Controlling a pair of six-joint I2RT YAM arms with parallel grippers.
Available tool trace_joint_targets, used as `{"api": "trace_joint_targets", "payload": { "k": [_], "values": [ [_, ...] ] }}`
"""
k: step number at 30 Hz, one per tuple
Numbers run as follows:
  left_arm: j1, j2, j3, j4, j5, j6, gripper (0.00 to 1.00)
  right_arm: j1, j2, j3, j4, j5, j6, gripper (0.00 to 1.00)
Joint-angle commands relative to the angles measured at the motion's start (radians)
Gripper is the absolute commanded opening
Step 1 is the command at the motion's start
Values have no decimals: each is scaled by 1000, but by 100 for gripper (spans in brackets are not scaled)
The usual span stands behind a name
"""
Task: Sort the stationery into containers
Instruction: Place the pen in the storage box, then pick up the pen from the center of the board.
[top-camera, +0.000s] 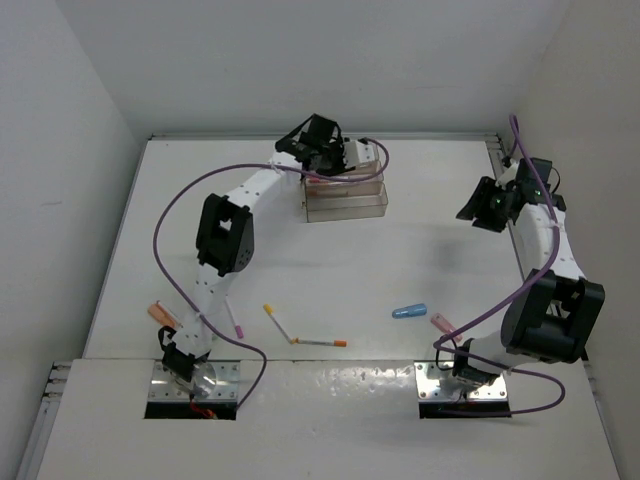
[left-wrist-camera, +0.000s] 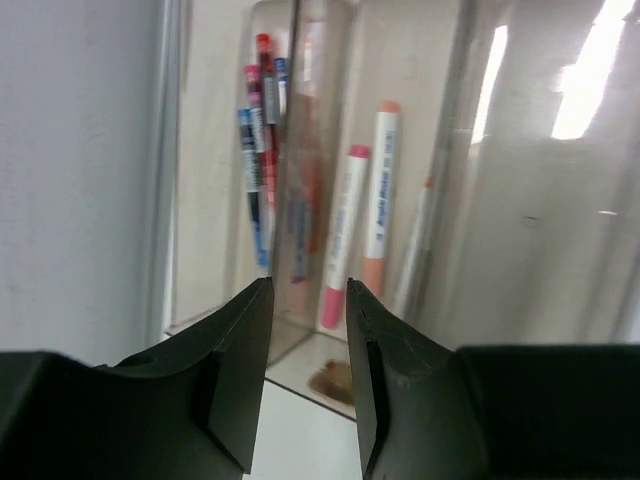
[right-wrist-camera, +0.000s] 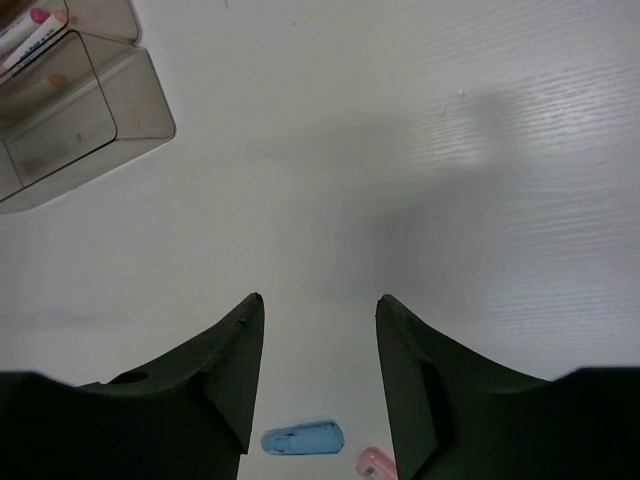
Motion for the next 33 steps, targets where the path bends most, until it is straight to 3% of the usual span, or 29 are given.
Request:
{"api": "trace_joint_targets", "payload": {
  "k": [1, 4, 7, 9, 11, 14, 18, 21, 28, 33],
  "values": [
    [24, -196, 30, -111, 177, -119, 41, -1, -29, 36, 17, -37, -5, 48],
    [27, -322, -40, -336, 350, -68, 41, -1, -57, 10, 4, -80, -45, 48],
    [21, -463, -219, -499, 395, -99, 39, 5, -87, -36, -8, -104, -62, 48],
    [11, -585, -420, -541, 414, -85, 38, 24, -106, -55, -14, -103, -76, 47],
    [-22, -740, -584, -515, 388, -94, 39, 42, -124, -86, -20, -101, -97, 47],
    [-93, -928, -955, -411, 336, -149, 39, 79, -153, -130, -26, -90, -116, 47],
    [-208, -1084, -1218, -271, 264, -235, 39, 105, -183, -165, -43, -86, -122, 47],
    [-236, -1156, -1332, -231, 251, -237, 39, 122, -219, -188, -61, -83, -137, 47],
    [-237, -1281, -1482, -300, 228, 77, 39, 142, -261, -225, -57, -86, -128, 47],
    [-237, -1269, -1509, -302, 196, 231, 39, 142, -261, -222, -54, -89, -120, 47]
  ]
}}
